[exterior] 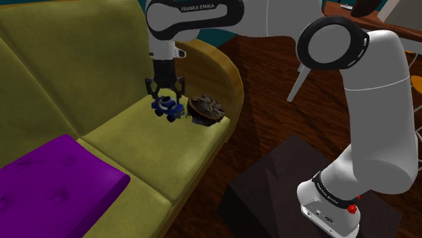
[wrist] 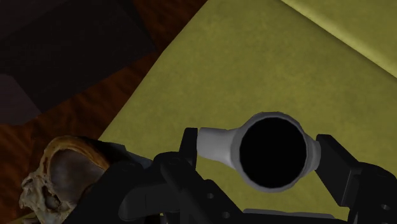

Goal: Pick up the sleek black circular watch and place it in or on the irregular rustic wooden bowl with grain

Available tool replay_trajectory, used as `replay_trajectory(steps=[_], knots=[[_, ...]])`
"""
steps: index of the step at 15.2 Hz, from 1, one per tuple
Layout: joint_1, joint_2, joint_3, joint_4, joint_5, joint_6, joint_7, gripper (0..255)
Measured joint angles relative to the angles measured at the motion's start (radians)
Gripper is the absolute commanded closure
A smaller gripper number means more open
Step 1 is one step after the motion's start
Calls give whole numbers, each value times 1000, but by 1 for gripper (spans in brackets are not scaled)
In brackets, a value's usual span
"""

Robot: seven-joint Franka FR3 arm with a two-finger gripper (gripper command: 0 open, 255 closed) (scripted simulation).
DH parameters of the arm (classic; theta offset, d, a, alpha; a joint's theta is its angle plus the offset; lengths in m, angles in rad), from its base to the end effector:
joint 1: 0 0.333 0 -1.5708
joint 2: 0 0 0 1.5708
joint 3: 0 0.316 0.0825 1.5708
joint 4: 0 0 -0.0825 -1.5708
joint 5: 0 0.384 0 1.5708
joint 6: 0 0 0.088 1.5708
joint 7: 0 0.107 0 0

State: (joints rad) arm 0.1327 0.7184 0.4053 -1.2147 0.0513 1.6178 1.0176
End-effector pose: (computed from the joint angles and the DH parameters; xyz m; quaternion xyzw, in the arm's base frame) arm 0.6401 0.3037 0.3587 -0.9424 0.2636 0.2044 0.0244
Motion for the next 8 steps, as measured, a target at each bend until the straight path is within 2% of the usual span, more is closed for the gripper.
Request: replay_trajectory(steps=[5,8], knots=[[3,-11,4,48,3,-57,11,255],[-42,-44,-4,8,6,-60,-33,255]])
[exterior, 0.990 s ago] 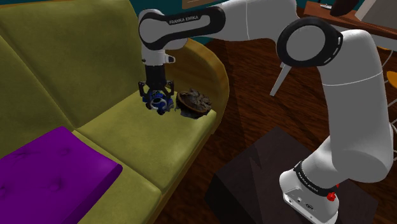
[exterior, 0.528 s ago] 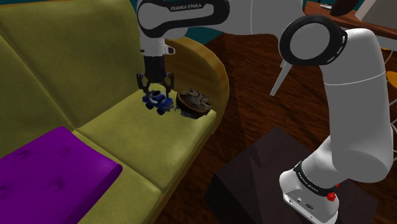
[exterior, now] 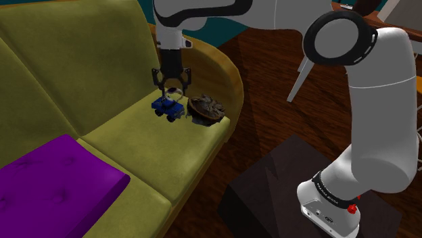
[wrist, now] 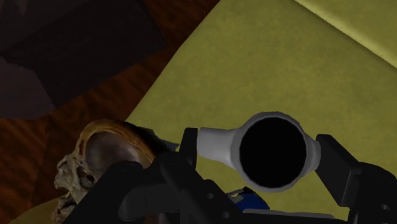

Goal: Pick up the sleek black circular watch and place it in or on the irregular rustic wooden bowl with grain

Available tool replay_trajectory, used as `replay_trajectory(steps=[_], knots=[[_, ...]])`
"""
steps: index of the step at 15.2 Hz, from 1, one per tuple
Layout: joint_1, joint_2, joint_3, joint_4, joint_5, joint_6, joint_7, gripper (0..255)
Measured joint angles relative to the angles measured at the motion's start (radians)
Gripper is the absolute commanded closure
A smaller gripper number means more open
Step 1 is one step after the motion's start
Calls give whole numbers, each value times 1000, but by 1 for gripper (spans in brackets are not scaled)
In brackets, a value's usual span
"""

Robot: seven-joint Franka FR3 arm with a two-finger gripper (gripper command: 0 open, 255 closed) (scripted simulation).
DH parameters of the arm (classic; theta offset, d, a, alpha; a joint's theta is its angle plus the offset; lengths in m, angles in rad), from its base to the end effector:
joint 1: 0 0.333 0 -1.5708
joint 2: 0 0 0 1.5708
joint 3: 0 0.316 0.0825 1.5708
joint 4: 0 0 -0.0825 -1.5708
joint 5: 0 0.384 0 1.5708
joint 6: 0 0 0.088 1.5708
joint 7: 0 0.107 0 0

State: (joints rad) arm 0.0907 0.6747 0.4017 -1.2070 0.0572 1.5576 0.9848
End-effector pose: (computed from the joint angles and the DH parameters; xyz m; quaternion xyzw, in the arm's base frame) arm 0.6451 0.2730 0.3879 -0.9424 0.2637 0.2043 0.0243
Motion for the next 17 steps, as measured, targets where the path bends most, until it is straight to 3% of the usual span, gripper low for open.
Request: replay_trajectory(steps=[6,17], knots=[[-107,-82,-22,-120,6,13,-111,255],[-263,-106,-83,-127,-25,-42,-313,255]])
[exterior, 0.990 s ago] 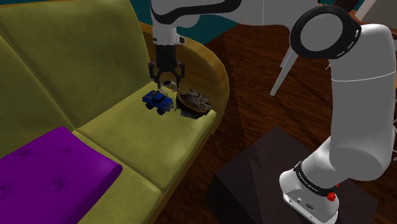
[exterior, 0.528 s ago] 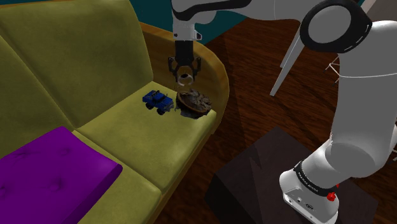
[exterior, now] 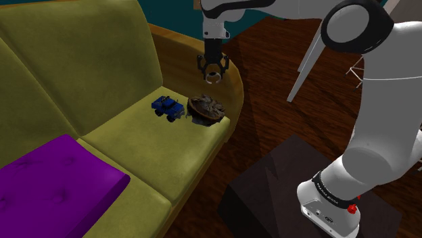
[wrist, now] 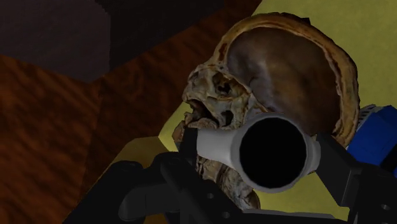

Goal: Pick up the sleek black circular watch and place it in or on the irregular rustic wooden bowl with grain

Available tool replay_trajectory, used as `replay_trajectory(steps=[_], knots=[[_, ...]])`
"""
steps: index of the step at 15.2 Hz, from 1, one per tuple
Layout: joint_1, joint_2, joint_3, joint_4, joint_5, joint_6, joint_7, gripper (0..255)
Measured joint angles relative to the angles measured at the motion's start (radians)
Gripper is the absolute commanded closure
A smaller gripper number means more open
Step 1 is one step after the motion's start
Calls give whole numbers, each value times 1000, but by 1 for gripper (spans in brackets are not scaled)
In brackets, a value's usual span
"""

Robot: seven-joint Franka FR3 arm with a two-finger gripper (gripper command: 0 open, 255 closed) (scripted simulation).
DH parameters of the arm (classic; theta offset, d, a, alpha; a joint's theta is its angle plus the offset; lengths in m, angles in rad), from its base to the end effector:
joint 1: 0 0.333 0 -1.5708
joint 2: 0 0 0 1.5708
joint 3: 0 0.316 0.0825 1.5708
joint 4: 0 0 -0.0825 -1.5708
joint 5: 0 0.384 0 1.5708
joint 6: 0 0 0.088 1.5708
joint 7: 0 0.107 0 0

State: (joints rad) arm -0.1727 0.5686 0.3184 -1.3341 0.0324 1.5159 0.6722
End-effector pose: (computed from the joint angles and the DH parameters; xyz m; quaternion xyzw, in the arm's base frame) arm 0.6670 0.0595 0.3908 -0.9422 0.2643 0.2044 0.0242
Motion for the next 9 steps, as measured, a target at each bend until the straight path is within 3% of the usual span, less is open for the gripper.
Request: replay_trajectory(steps=[9], knots=[[-9,28,-9,-76,-10,99,-23,255]])
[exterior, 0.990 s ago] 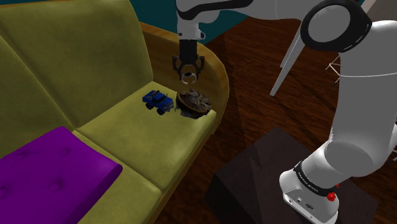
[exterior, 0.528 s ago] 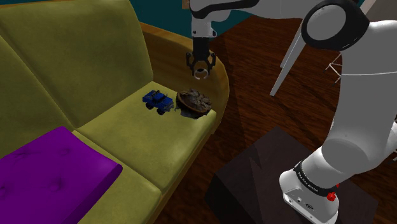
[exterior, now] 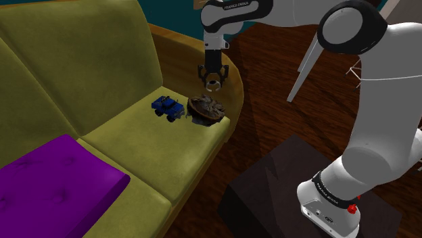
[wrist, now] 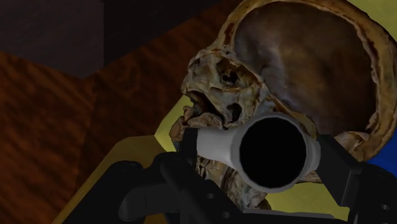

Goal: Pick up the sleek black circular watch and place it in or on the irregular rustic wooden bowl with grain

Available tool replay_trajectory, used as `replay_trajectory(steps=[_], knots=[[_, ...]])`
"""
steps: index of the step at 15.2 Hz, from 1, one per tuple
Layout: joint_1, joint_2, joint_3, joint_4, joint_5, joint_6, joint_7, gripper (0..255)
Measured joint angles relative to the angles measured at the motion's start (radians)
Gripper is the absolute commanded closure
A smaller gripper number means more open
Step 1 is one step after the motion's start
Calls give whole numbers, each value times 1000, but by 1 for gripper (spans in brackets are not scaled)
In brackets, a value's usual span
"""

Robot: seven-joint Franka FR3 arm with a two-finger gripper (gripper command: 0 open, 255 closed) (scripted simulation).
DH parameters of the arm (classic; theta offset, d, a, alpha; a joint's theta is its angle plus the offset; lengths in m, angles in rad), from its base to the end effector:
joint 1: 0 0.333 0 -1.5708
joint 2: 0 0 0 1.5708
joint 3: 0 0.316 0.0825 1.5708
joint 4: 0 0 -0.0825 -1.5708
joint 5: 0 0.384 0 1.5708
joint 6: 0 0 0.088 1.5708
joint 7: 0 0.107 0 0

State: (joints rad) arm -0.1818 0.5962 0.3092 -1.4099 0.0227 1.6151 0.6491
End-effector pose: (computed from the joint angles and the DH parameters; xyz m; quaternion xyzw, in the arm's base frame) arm 0.6672 0.0517 0.3438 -0.9423 0.2636 0.2047 0.0242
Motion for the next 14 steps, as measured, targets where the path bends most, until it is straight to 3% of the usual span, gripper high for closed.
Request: replay_trajectory(steps=[11,12,14], knots=[[2,22,-4,-30,-5,52,-4,255],[2,22,-4,-30,-5,52,-4,0],[2,22,-4,-30,-5,52,-4,0]])
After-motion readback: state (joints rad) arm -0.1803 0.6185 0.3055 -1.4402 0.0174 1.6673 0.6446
